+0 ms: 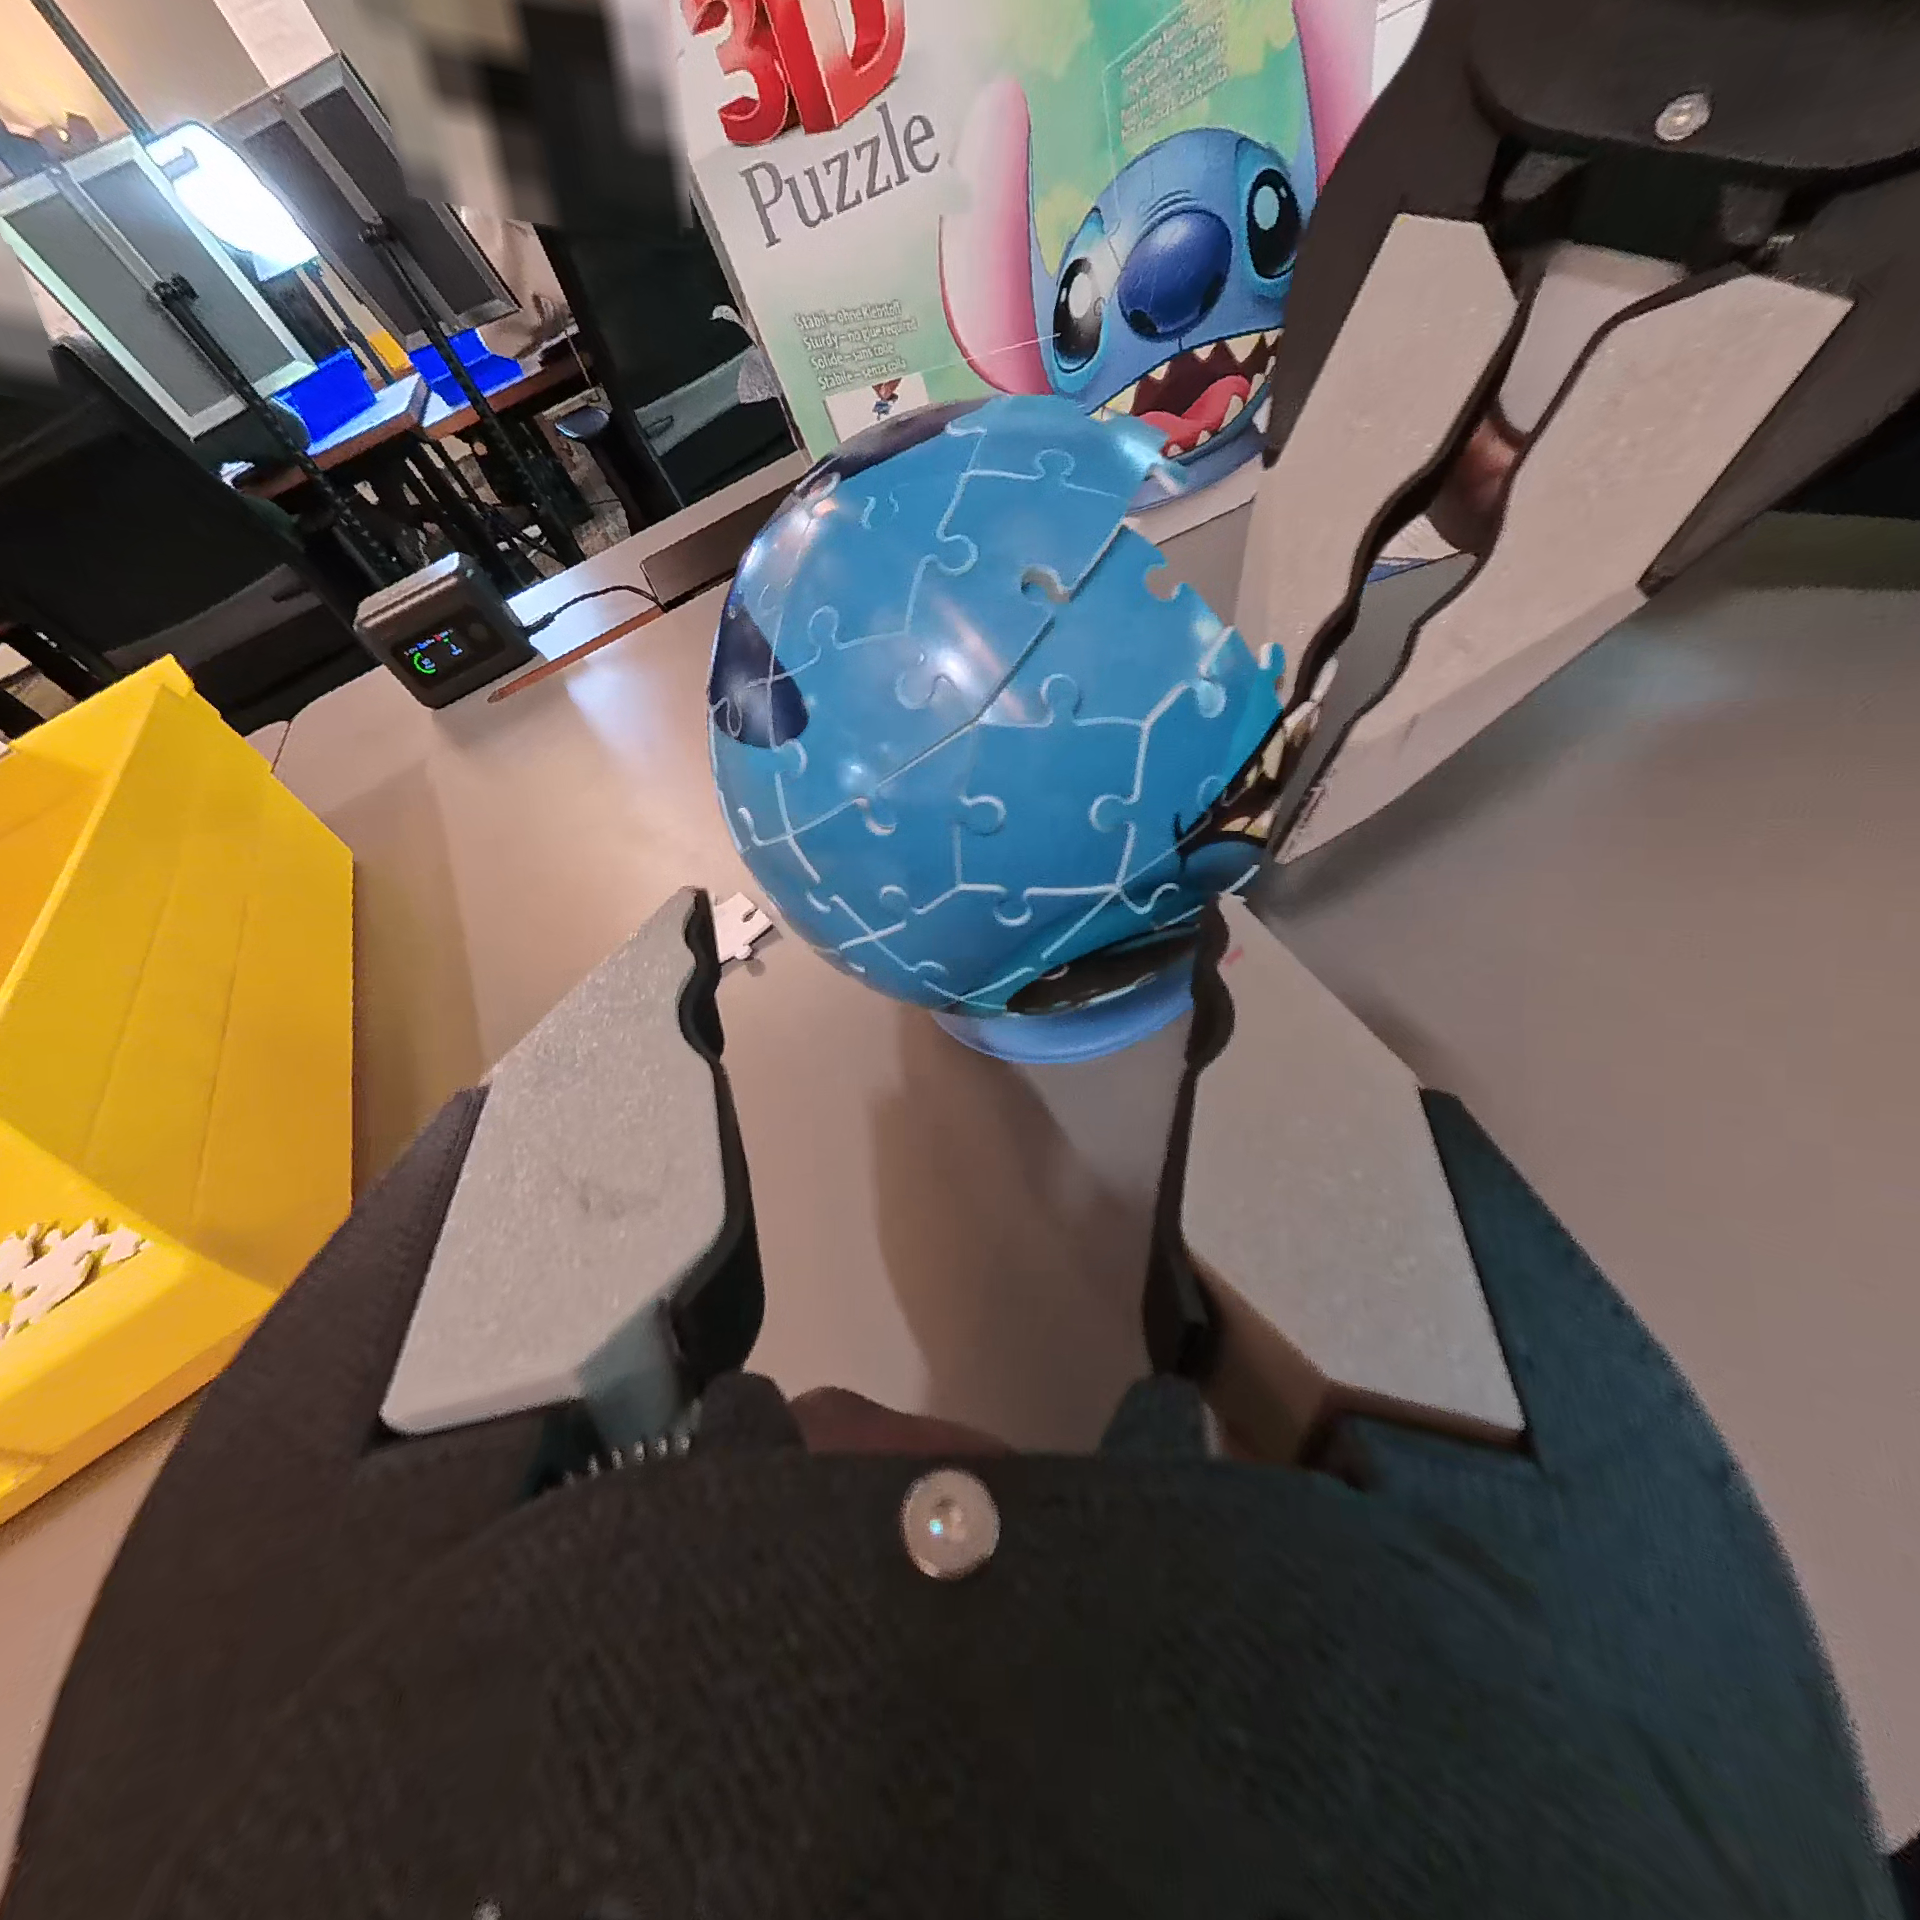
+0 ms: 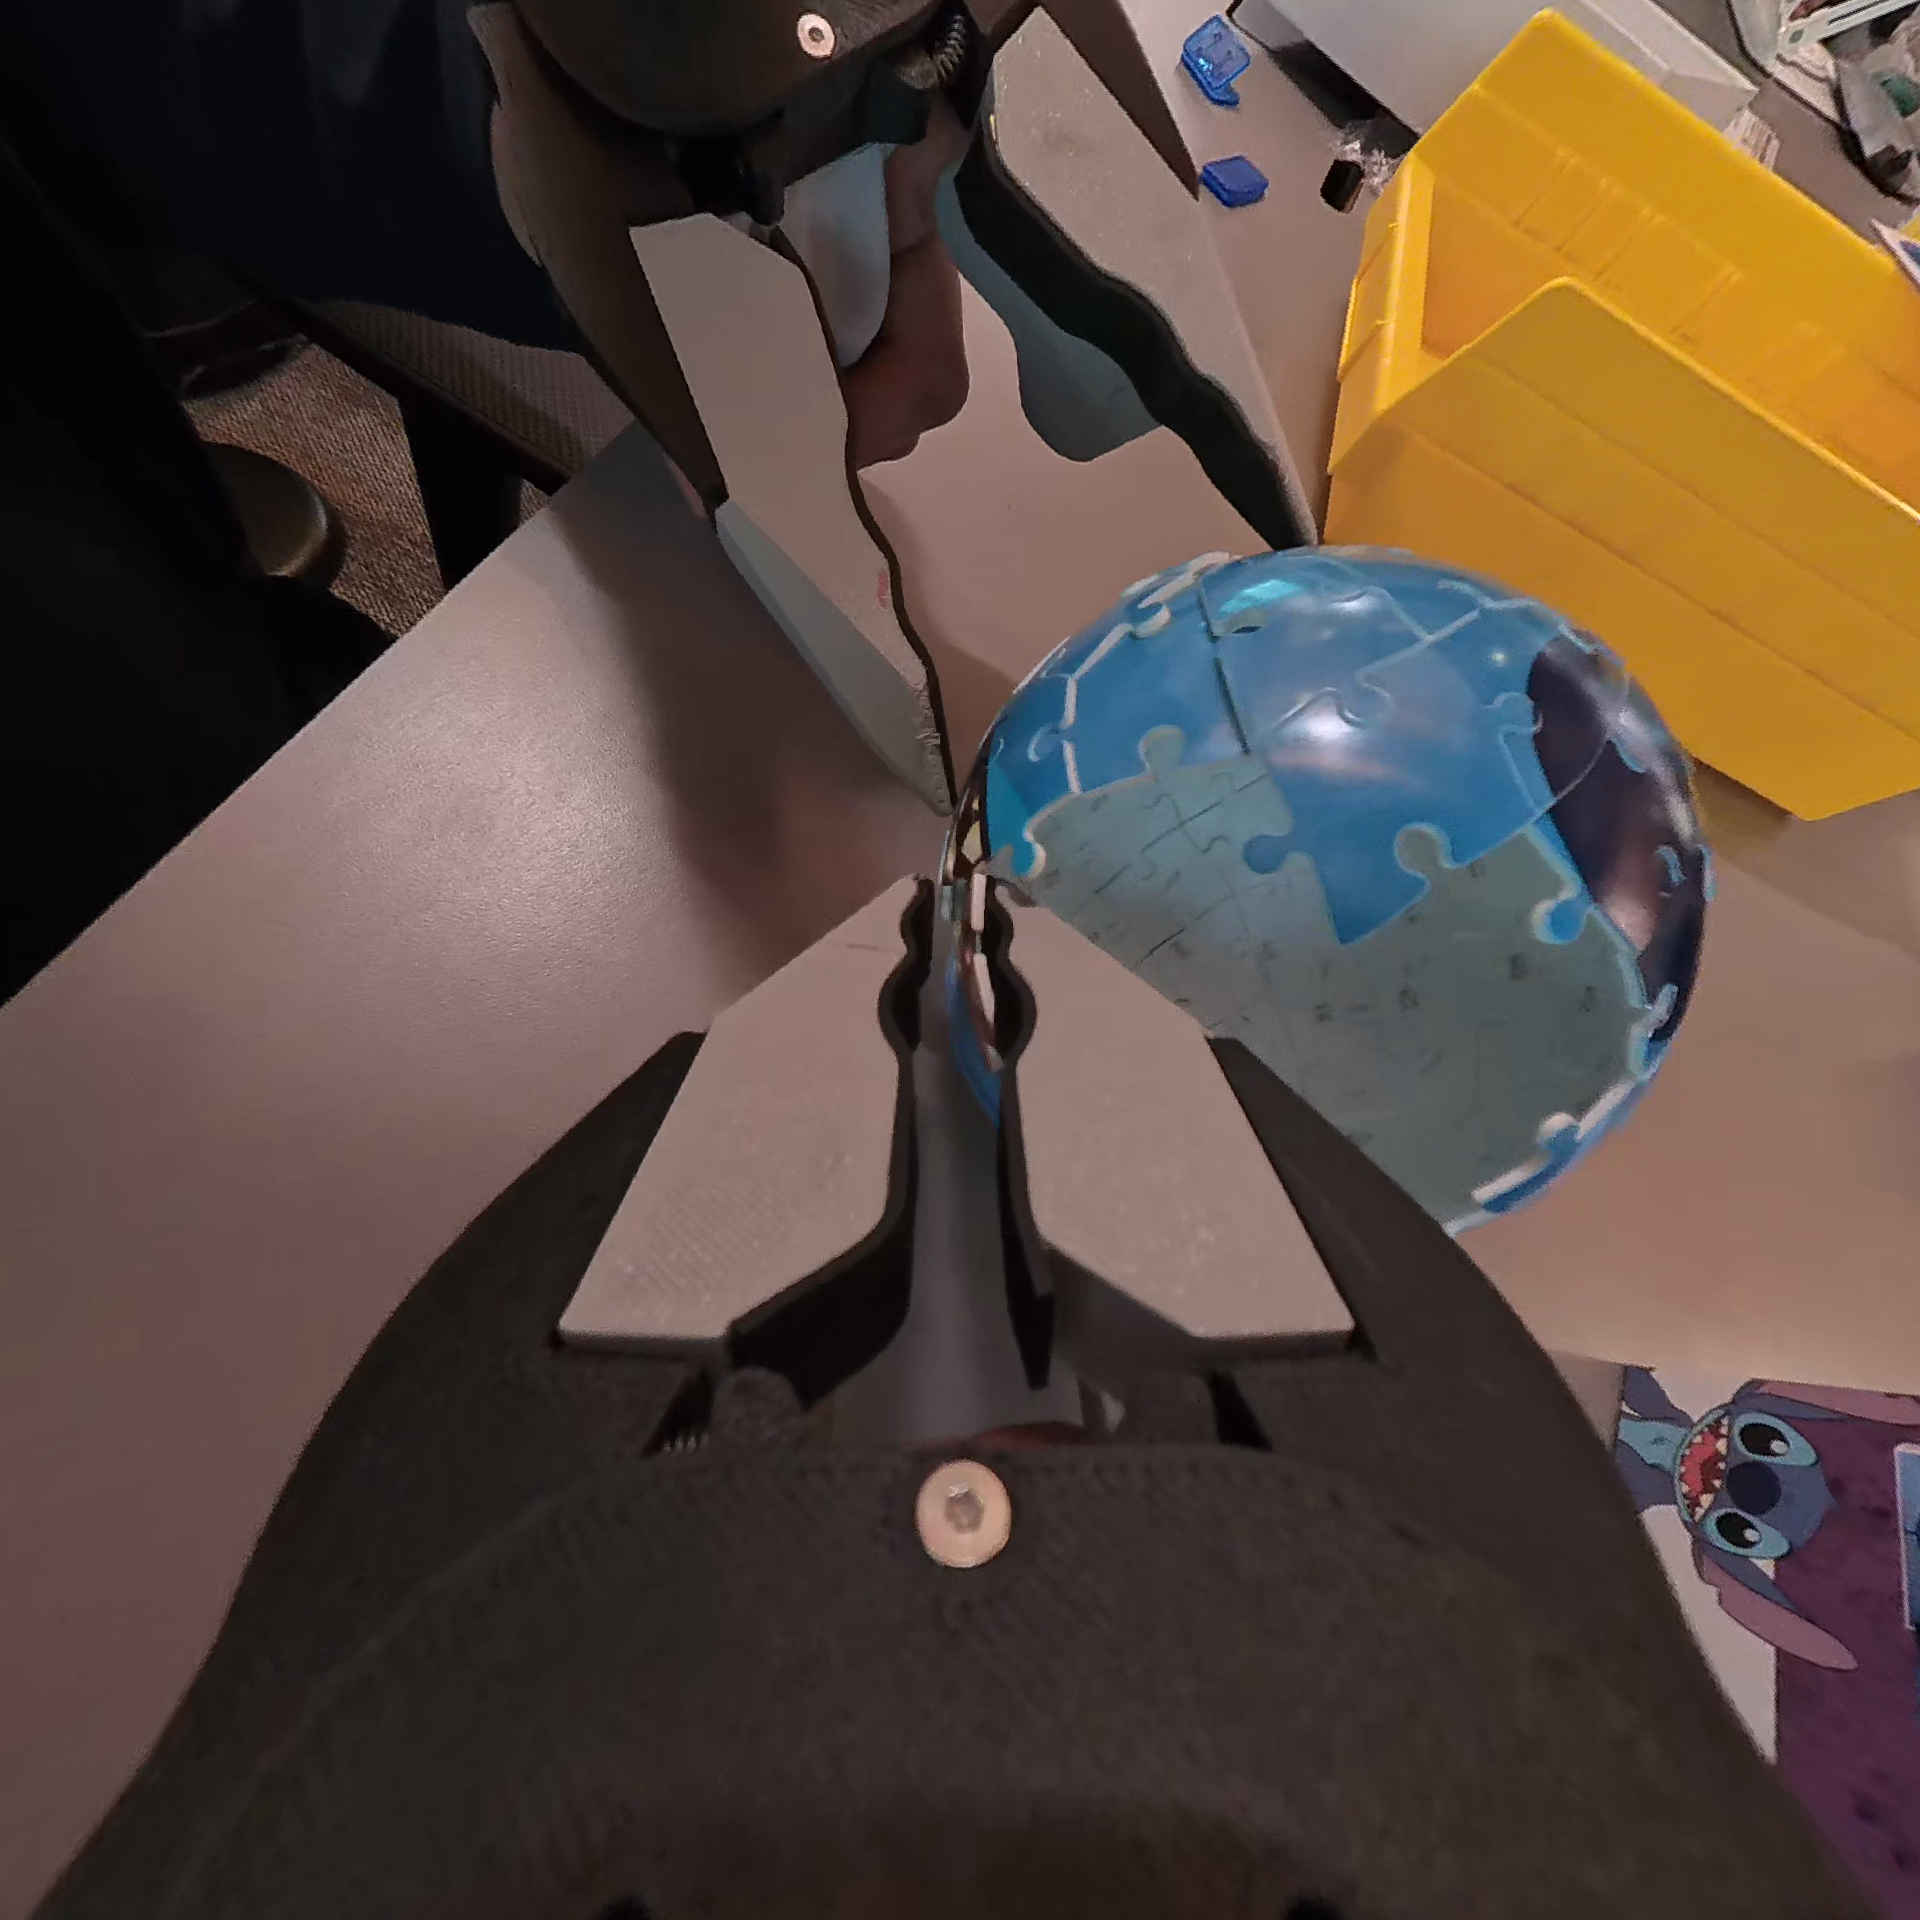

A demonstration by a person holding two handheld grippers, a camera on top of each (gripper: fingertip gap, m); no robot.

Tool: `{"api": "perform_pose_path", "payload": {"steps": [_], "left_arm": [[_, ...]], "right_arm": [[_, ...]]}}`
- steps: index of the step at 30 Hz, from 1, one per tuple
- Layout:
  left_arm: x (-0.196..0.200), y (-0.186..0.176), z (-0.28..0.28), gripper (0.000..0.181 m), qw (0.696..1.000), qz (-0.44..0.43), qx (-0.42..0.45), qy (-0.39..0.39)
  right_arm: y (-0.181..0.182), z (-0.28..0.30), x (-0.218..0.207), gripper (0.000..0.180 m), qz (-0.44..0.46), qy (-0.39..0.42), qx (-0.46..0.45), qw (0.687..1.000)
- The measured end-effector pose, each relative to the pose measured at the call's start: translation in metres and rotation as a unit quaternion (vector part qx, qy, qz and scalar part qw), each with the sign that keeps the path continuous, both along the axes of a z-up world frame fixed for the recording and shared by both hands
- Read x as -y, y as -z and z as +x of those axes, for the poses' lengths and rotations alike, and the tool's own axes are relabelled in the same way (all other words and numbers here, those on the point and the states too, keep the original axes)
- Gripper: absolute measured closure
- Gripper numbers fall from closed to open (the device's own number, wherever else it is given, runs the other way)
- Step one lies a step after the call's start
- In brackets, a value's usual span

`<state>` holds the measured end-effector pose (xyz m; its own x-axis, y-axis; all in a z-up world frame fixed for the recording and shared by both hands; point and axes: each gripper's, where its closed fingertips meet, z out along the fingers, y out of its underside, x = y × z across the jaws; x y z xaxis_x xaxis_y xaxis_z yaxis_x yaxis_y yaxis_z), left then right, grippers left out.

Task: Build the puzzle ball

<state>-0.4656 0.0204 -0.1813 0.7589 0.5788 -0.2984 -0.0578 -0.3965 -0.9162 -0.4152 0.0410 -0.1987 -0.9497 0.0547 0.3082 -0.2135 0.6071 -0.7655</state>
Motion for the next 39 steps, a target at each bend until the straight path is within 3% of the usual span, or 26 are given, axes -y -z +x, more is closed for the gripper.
{"api": "perform_pose_path", "payload": {"steps": [19,26,29,34,39], "left_arm": [[-0.007,0.002,-0.002,0.098,1.000,0.000,-0.005,0.014],[-0.013,-0.001,-0.001,0.102,0.996,-0.046,-0.076,0.019],[-0.018,-0.006,0.006,0.097,0.982,-0.110,-0.145,0.048],[-0.025,-0.002,0.015,0.091,0.926,-0.250,-0.267,0.097],[-0.027,0.001,0.004,0.092,0.894,-0.297,-0.323,0.089]], "right_arm": [[-0.002,-0.005,-0.002,0.180,-0.007,-0.009,0.005,1.000],[0.001,-0.008,-0.004,0.180,-0.003,-0.011,0.016,1.000],[0.000,-0.008,-0.004,0.180,-0.004,-0.009,0.019,1.000],[-0.001,-0.005,-0.005,0.174,0.002,-0.014,0.009,1.000],[-0.002,-0.003,-0.004,0.167,0.015,-0.011,-0.012,1.000]]}}
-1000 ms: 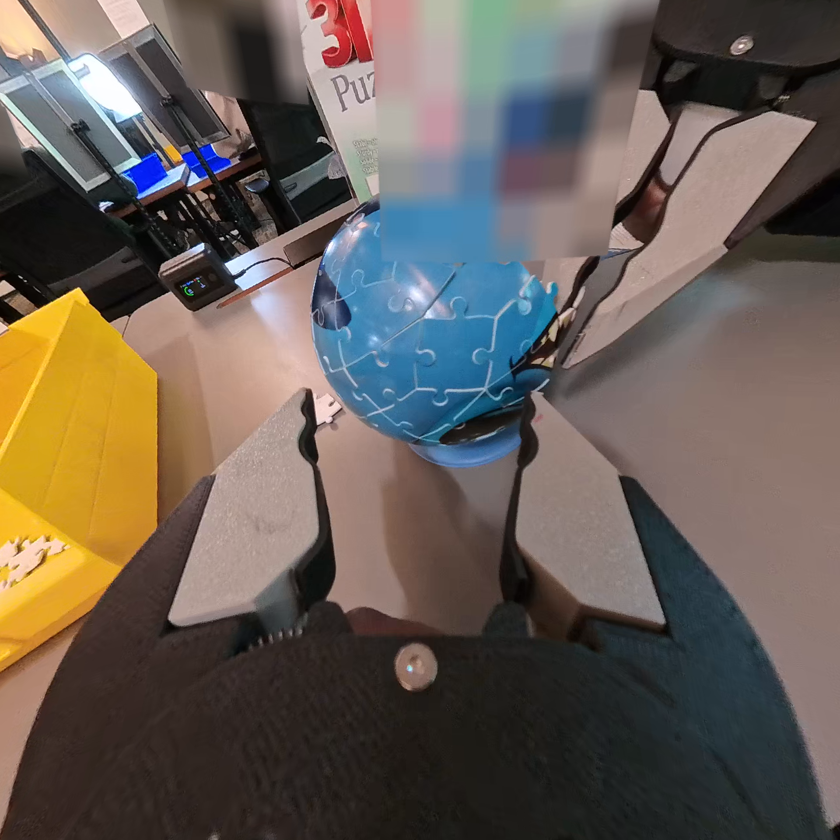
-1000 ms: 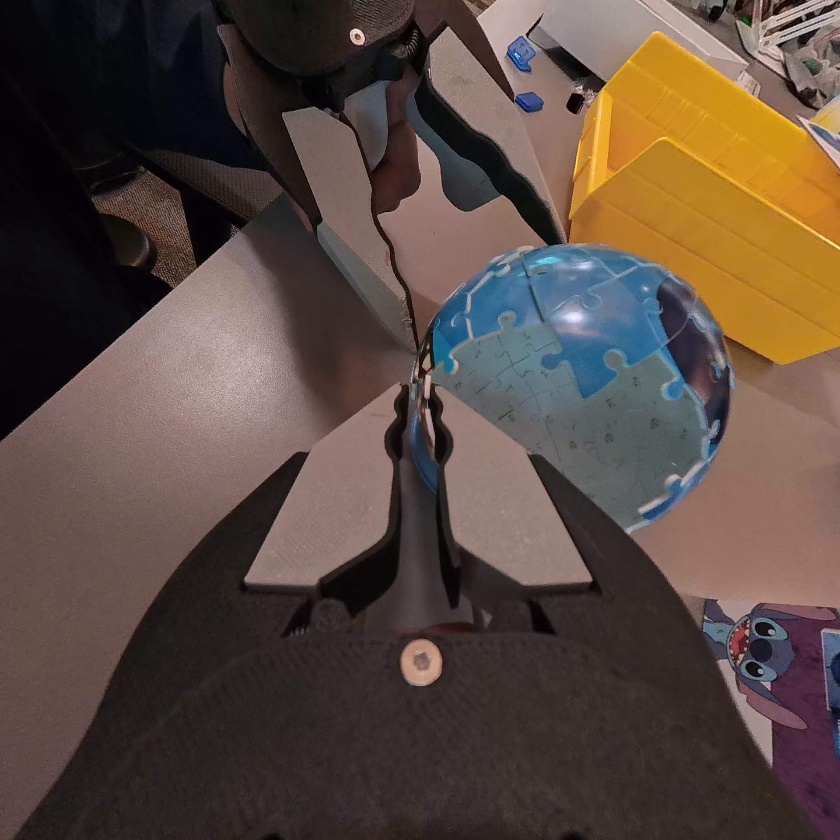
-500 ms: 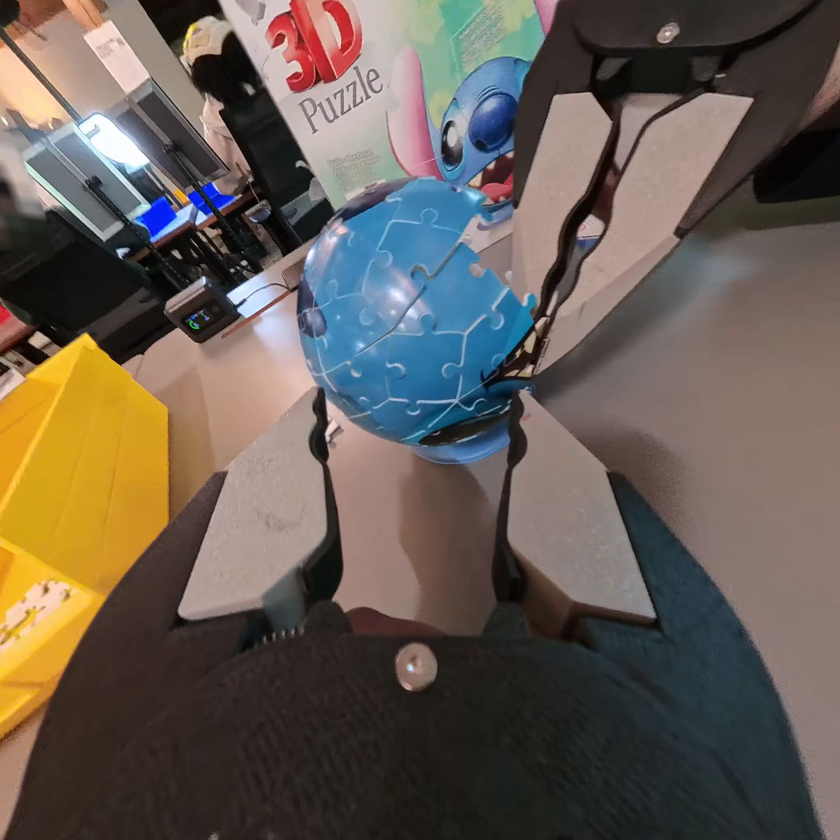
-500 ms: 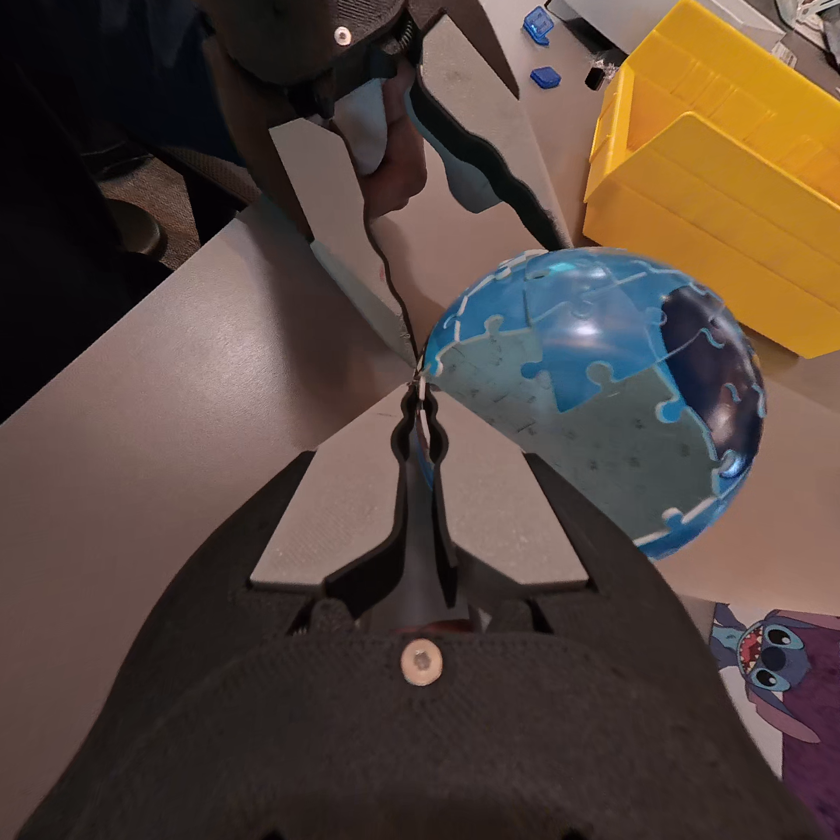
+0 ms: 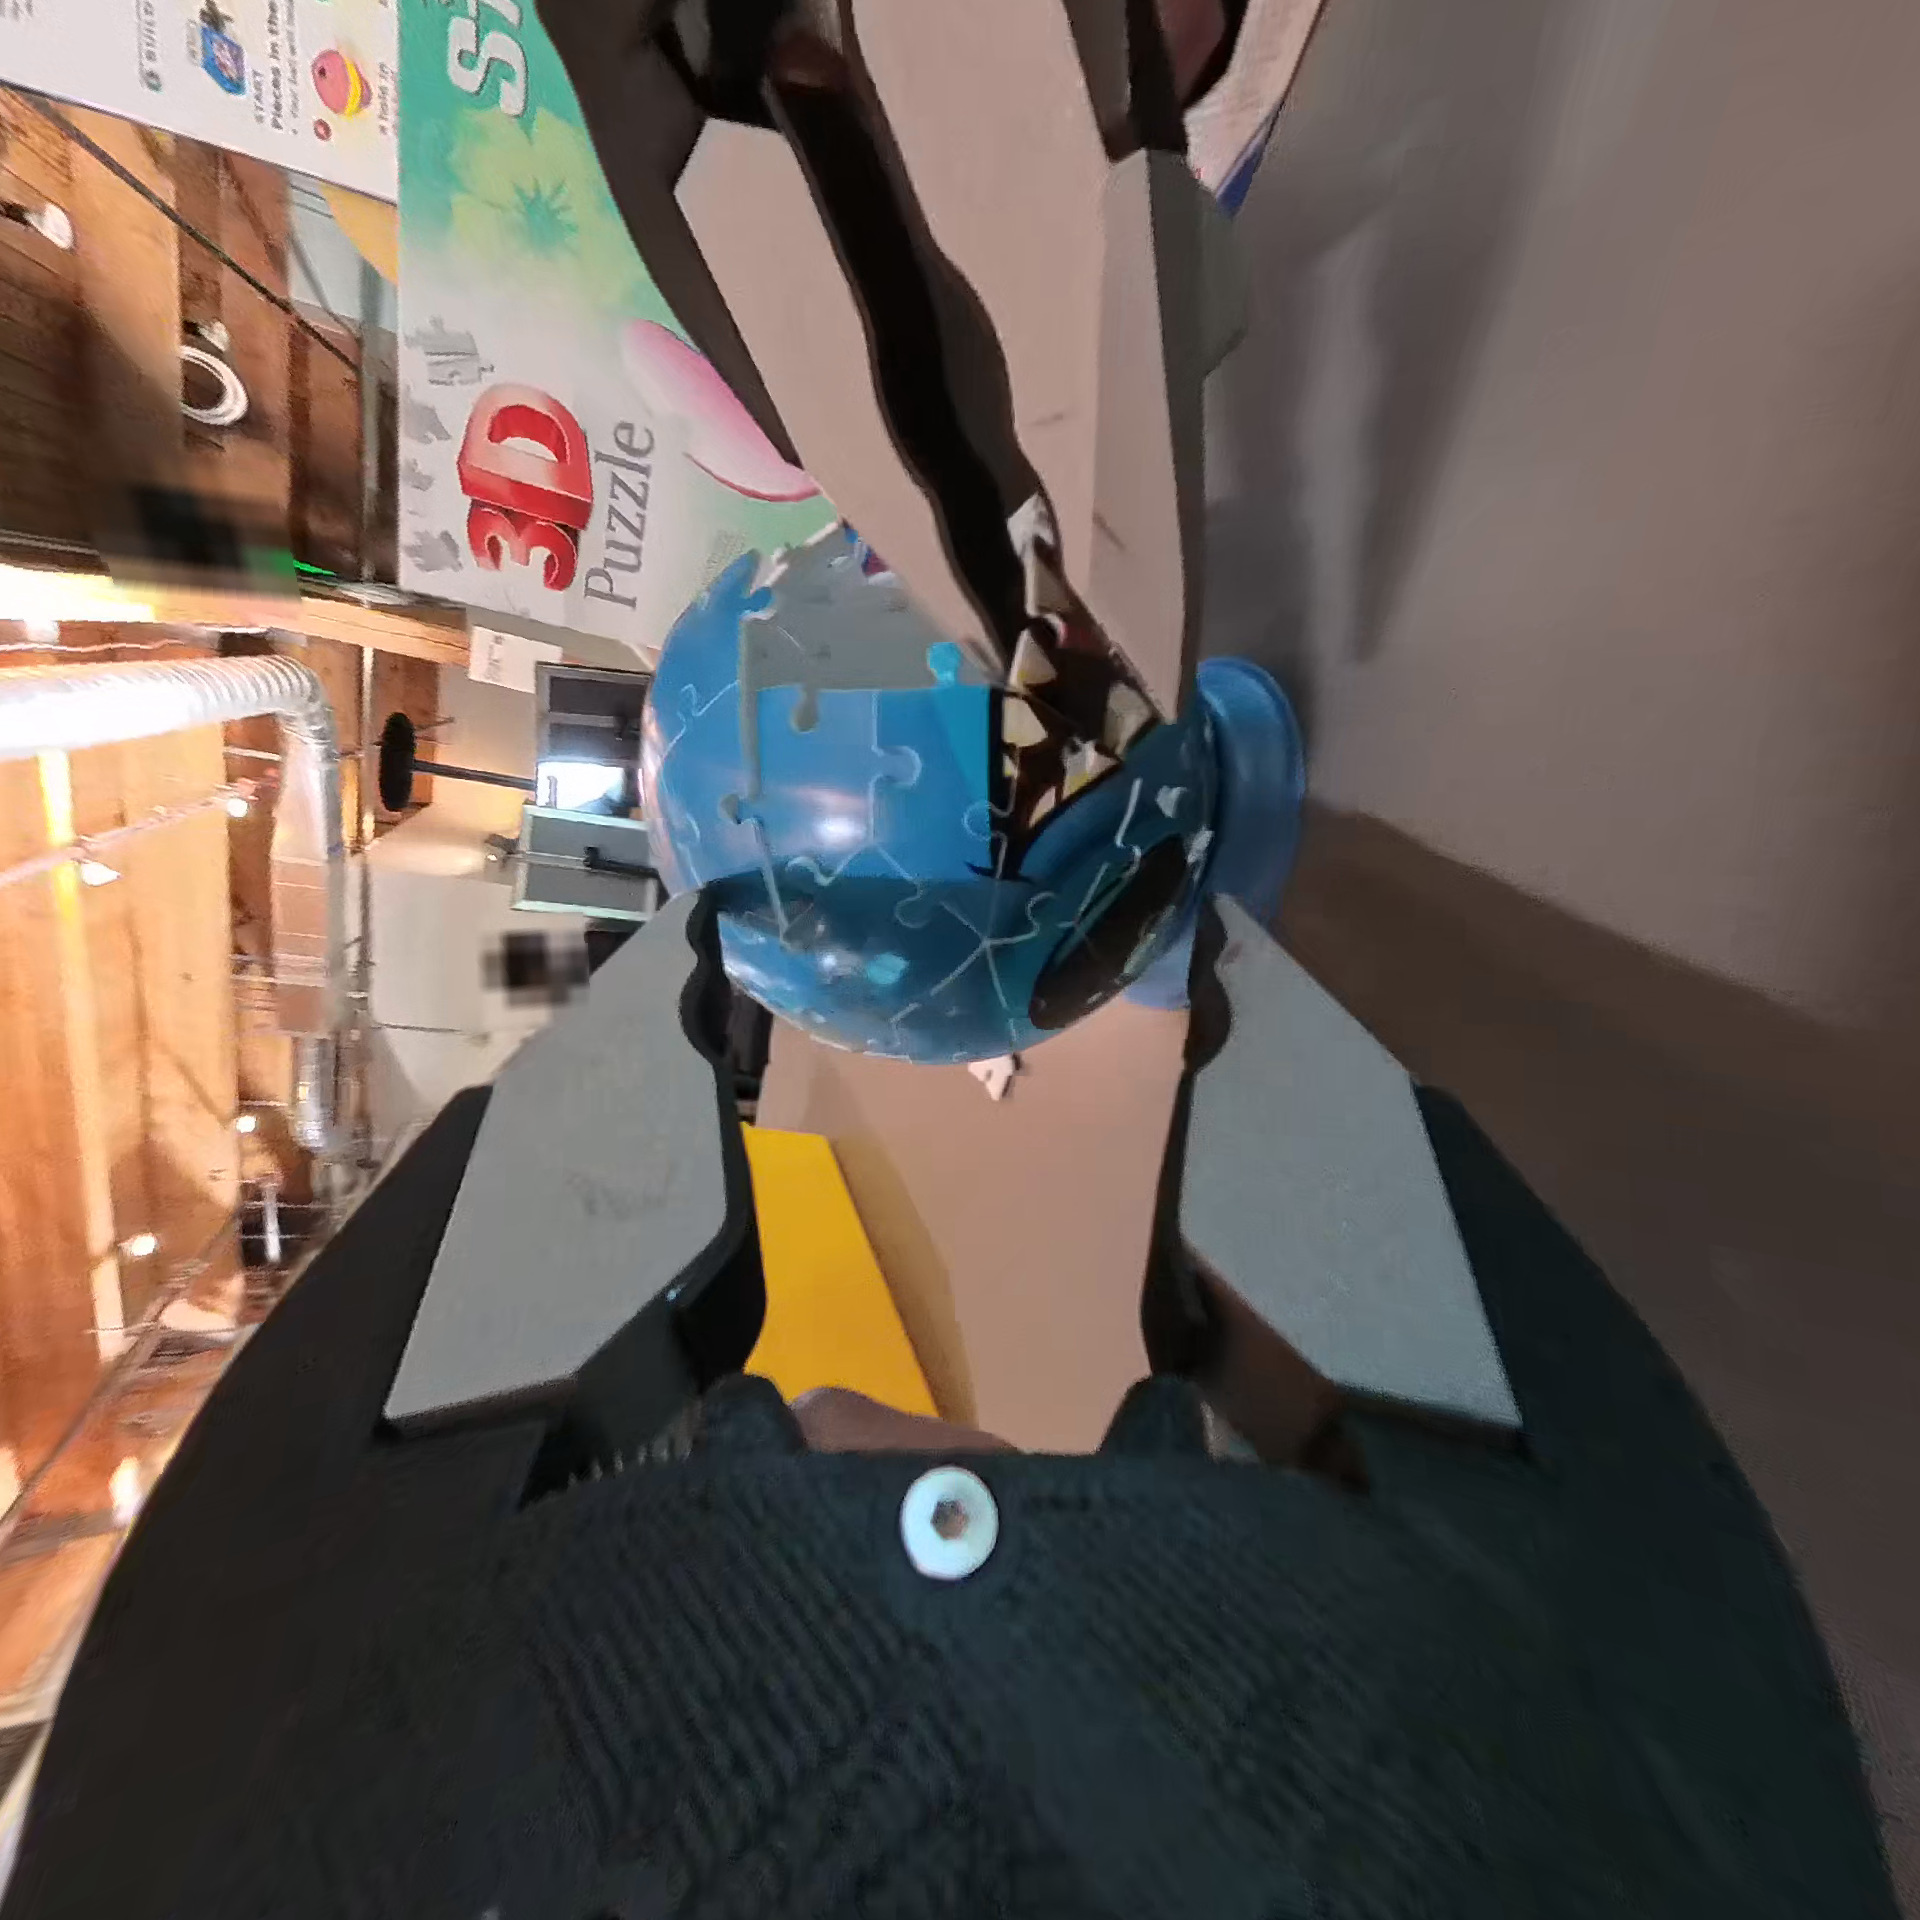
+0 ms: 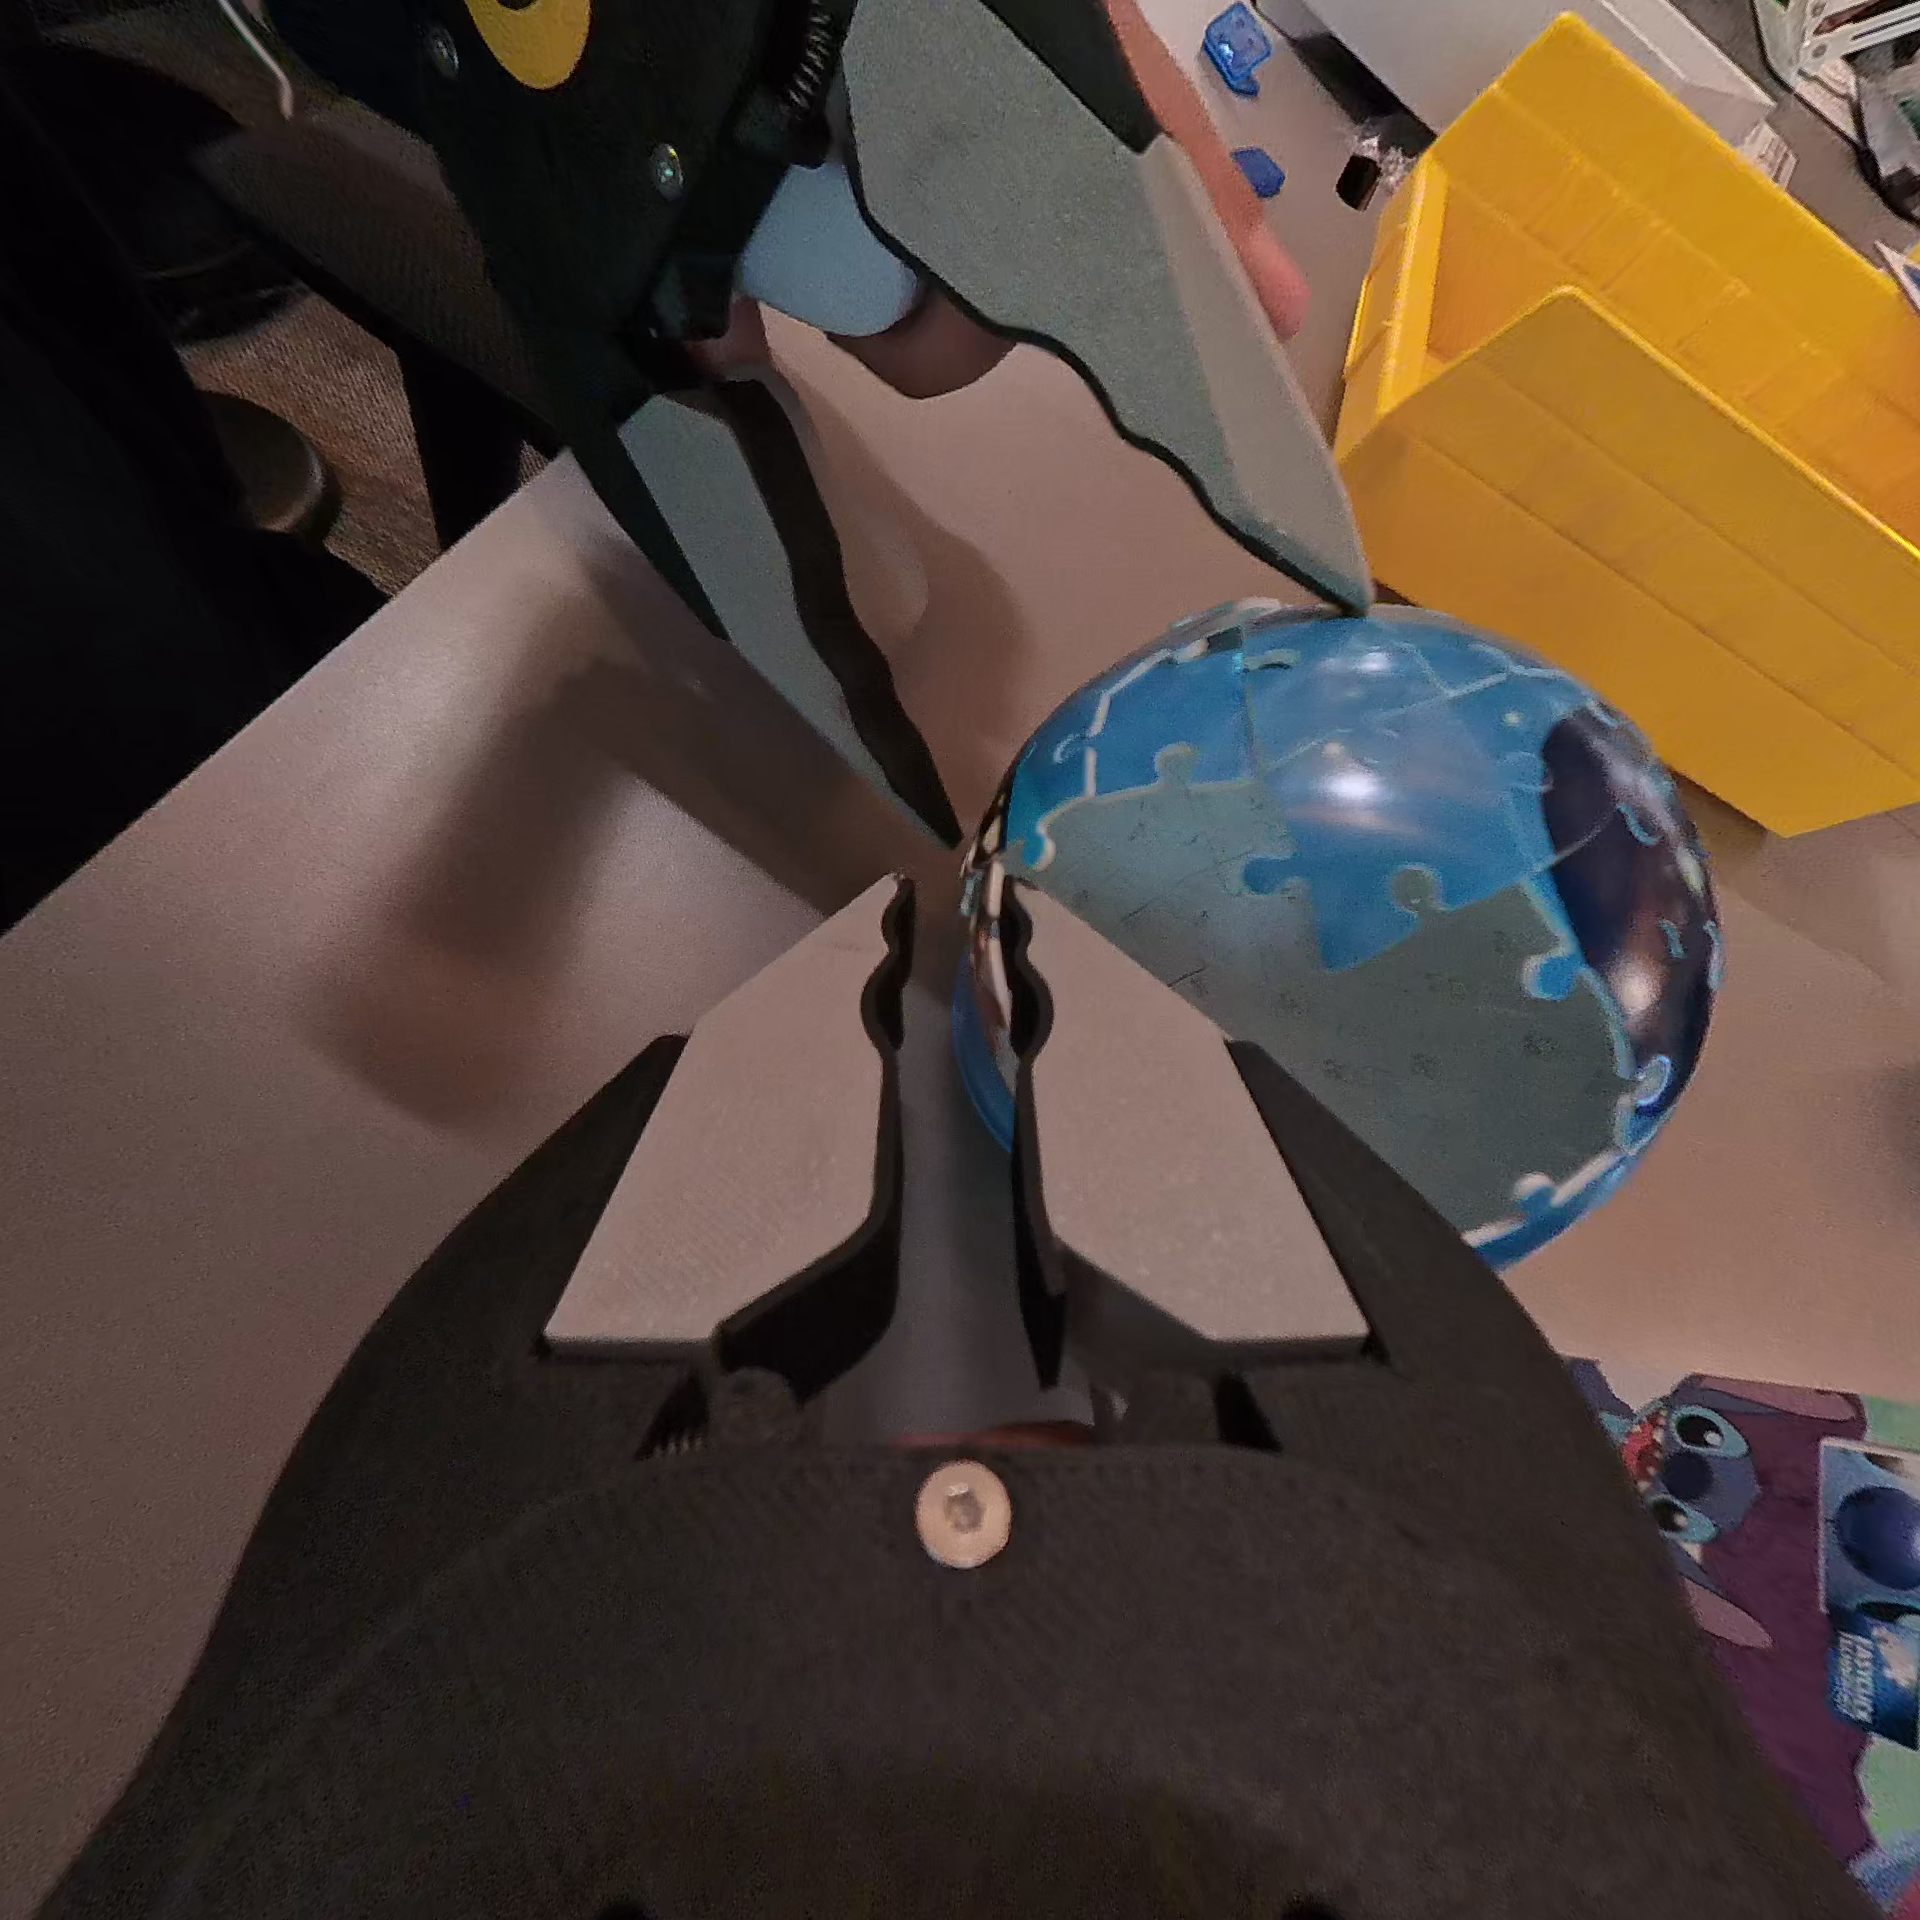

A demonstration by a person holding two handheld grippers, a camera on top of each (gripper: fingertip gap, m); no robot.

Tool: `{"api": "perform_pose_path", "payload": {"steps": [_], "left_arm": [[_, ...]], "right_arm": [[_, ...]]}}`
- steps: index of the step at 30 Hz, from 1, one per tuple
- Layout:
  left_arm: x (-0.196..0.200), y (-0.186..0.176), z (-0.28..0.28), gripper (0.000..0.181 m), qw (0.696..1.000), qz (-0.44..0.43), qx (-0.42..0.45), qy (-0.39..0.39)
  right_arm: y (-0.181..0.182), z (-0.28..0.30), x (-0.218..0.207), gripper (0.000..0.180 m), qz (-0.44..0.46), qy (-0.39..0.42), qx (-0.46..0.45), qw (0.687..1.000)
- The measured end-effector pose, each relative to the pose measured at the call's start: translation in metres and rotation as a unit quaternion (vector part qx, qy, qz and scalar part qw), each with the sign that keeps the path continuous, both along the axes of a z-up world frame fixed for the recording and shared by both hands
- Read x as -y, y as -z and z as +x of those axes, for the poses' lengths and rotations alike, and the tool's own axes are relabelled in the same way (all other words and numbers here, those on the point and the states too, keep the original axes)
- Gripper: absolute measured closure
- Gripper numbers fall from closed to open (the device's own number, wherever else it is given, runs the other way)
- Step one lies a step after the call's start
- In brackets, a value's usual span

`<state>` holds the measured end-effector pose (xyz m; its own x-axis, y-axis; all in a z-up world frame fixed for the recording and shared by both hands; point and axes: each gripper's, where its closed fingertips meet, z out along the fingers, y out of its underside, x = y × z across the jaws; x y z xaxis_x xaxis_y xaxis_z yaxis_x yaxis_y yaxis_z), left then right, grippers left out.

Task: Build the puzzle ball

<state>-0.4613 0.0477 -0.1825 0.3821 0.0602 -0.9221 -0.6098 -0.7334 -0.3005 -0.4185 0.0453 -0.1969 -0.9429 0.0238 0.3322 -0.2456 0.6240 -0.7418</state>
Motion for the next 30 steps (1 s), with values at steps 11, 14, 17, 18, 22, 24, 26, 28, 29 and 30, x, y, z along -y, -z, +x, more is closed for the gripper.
{"api": "perform_pose_path", "payload": {"steps": [11,14,17,18,22,24,26,28,29,30], "left_arm": [[-0.013,-0.001,-0.005,0.093,0.998,-0.032,-0.052,0.016],[-0.014,-0.002,-0.006,0.093,0.998,-0.034,-0.055,0.014],[-0.016,-0.002,-0.007,0.094,0.998,-0.031,-0.054,0.011],[-0.016,-0.002,-0.006,0.094,0.998,-0.028,-0.055,0.010],[-0.015,-0.001,-0.005,0.096,0.999,-0.013,-0.049,0.009],[-0.015,-0.001,-0.006,0.096,0.999,-0.009,-0.039,0.004],[-0.016,-0.002,-0.008,0.097,1.000,-0.005,-0.022,-0.002],[-0.014,-0.003,-0.008,0.097,1.000,-0.007,-0.007,-0.011],[-0.014,-0.003,-0.009,0.097,1.000,-0.008,0.001,-0.016],[-0.015,-0.005,-0.009,0.097,1.000,-0.008,0.010,-0.020]], "right_arm": [[0.003,-0.005,-0.002,0.180,0.011,0.014,-0.020,1.000],[0.003,-0.006,-0.004,0.179,0.014,0.017,-0.024,0.999],[0.003,-0.005,-0.005,0.174,0.018,0.019,-0.028,0.999],[0.004,-0.004,-0.006,0.171,0.020,0.021,-0.029,0.999],[0.007,0.000,-0.006,0.158,0.024,0.035,-0.039,0.998],[0.007,0.000,-0.004,0.157,0.019,0.042,-0.036,0.998],[0.006,-0.004,-0.003,0.158,0.012,0.052,-0.036,0.998],[0.003,-0.006,-0.002,0.160,0.004,0.060,-0.037,0.998],[0.002,-0.007,-0.002,0.161,0.000,0.064,-0.037,0.997],[0.001,-0.008,-0.003,0.163,-0.005,0.068,-0.035,0.997]]}}
